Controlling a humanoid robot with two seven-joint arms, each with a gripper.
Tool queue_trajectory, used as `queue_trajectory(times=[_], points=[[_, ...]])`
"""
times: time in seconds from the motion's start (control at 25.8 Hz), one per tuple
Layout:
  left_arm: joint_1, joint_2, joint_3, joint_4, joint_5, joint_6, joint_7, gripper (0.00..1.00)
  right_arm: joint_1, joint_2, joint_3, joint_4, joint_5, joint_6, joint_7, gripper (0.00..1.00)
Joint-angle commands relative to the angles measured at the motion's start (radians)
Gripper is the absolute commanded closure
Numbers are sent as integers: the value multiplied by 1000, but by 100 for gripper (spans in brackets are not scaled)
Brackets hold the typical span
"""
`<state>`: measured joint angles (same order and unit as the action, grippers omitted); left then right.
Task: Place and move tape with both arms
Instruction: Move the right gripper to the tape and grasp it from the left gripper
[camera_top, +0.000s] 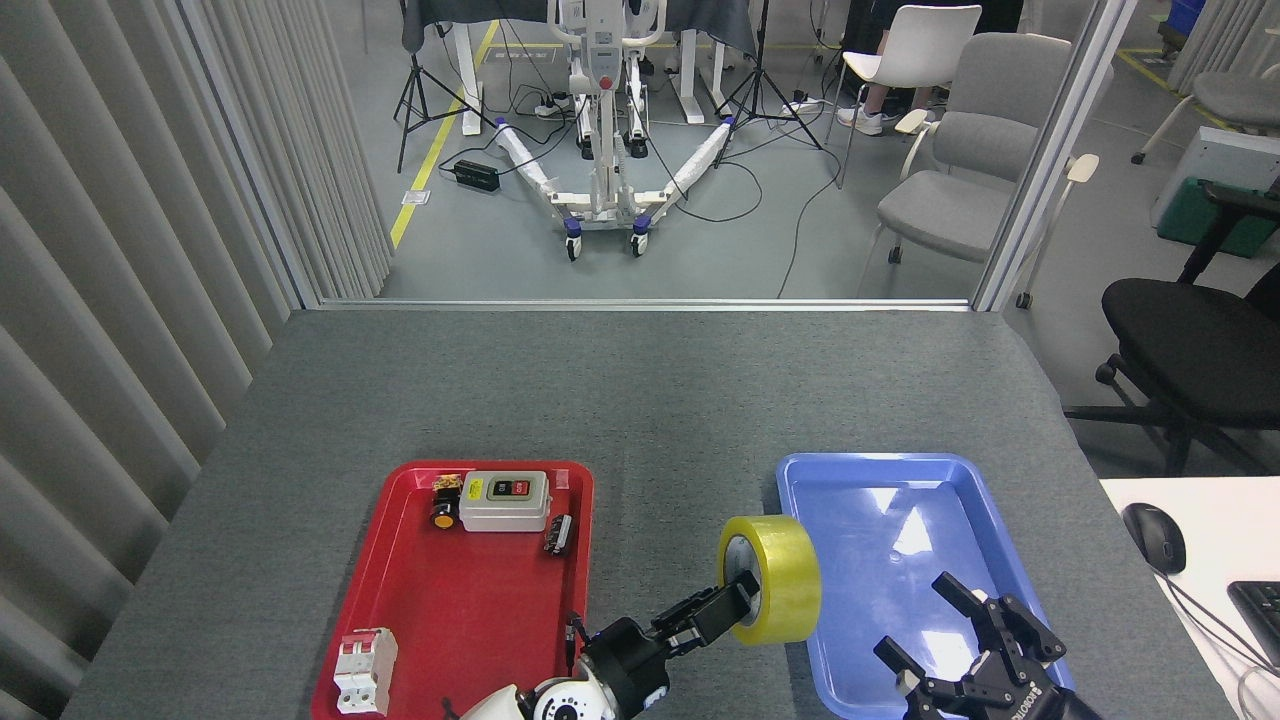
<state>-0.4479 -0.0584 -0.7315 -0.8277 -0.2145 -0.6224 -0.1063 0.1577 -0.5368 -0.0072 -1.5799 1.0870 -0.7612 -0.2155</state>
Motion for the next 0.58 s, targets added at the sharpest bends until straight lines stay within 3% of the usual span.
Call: queue_trajectory(times=[0.0,0.23,0.54], points=[[0,6,0,-1,4,0,0,100,-4,-8,1,32,-6,-24,5,0],[0,12,3,-4,4,0,4,100,-53,-12,19,73,-12,-24,8,0],[2,15,0,-4,4,-26,-15,100,-155,-28,167,98,-44,-24,8,0]])
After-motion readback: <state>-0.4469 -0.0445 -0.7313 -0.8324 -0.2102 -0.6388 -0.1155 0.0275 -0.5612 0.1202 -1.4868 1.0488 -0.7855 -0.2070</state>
